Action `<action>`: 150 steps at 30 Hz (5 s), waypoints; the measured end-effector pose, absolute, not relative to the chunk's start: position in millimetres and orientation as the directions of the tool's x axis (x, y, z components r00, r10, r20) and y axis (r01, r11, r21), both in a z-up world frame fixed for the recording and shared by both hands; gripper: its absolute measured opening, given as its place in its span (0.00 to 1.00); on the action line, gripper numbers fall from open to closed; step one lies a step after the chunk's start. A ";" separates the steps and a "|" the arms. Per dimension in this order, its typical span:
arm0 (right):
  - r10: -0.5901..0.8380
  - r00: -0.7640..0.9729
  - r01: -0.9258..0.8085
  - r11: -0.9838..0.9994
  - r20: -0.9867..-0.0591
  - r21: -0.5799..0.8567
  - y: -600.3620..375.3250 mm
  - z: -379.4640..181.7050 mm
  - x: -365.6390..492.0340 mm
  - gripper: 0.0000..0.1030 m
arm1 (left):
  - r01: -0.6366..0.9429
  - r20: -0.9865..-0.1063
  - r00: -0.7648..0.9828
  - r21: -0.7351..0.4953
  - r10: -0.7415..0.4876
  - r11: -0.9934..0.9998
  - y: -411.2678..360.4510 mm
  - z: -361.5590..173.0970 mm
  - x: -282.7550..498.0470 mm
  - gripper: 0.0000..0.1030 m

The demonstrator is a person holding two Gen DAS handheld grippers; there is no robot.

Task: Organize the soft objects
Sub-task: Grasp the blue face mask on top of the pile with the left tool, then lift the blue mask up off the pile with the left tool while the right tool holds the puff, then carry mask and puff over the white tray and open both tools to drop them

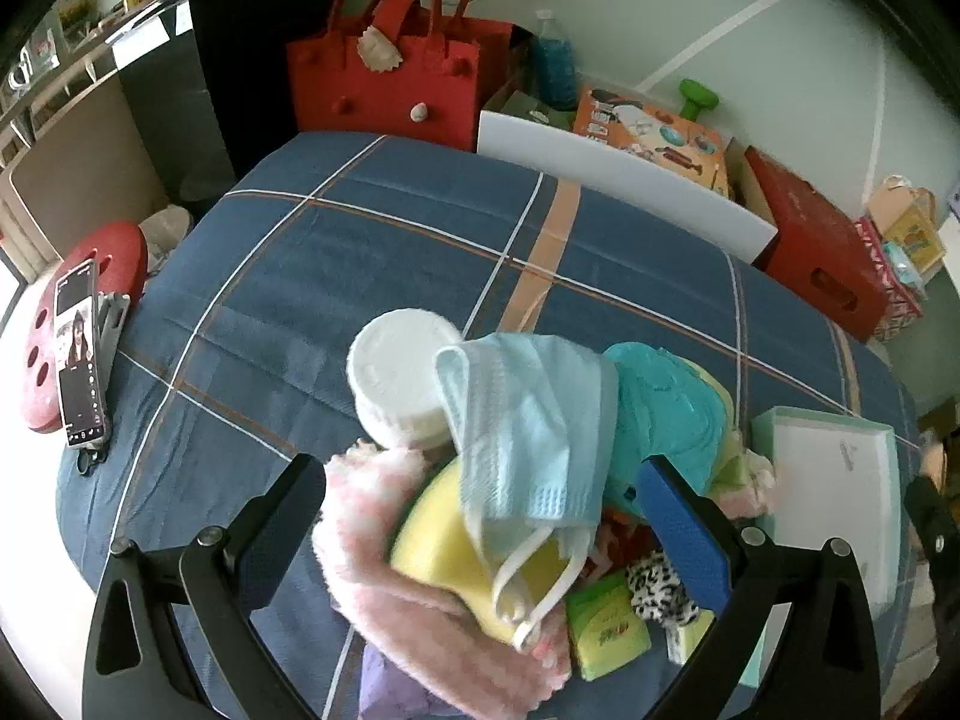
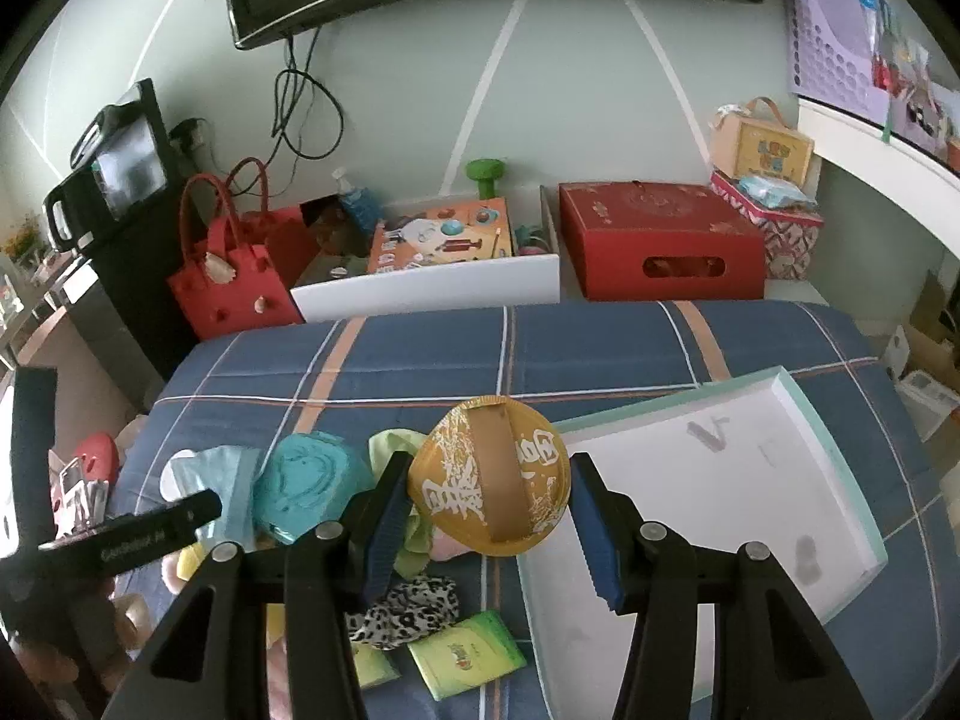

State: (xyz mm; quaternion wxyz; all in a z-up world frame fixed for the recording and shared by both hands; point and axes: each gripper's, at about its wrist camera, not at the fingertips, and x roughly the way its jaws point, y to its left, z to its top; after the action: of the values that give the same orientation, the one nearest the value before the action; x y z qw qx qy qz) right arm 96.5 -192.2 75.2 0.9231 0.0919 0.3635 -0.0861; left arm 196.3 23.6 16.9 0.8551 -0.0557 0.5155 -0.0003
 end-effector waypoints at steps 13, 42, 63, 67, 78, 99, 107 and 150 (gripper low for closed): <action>-0.056 0.684 0.232 0.962 -0.727 0.145 -202.5 45.7 95.3 0.53 | 0.002 -0.879 0.472 -0.064 -0.057 0.998 -1.9 -4.8 196.8 0.66; -0.056 0.689 0.271 0.944 -0.723 0.186 -215.3 43.3 87.1 0.53 | -0.026 -0.782 0.594 -0.256 -0.191 0.966 33.2 21.4 178.6 0.13; -0.064 0.701 0.288 0.936 -0.710 0.200 -225.4 48.5 81.7 0.53 | 0.082 -0.594 0.749 -0.356 -0.293 0.931 42.8 86.0 133.6 0.13; -0.066 0.702 0.290 0.936 -0.709 0.199 -225.3 48.9 81.3 0.53 | 0.120 -0.554 0.765 -0.379 -0.328 0.918 43.5 97.0 123.9 0.13; -0.069 0.706 0.291 0.936 -0.705 0.200 -226.5 51.5 80.1 0.53 | 0.228 -0.425 0.812 -0.401 -0.400 0.887 42.2 125.6 98.4 0.13; -0.071 0.709 0.296 0.933 -0.702 0.204 -227.9 54.8 78.9 0.53 | 0.103 -0.543 0.803 -0.278 -0.245 0.955 25.8 106.9 112.7 0.11; -0.072 0.703 0.297 0.934 -0.708 0.199 -227.8 51.9 79.2 0.53 | 0.194 -0.462 0.831 -0.282 -0.310 0.940 14.3 119.1 95.6 0.11; -0.069 0.721 0.308 0.923 -0.690 0.229 -238.8 58.4 72.4 0.53 | -0.510 -0.491 0.690 0.190 0.531 0.839 72.8 79.0 134.2 0.11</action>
State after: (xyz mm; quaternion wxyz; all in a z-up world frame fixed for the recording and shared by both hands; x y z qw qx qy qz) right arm 72.4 -238.8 58.4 0.9125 0.1663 0.3592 -0.1032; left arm 134.2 72.8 79.0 0.9192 0.0191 0.2730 0.2832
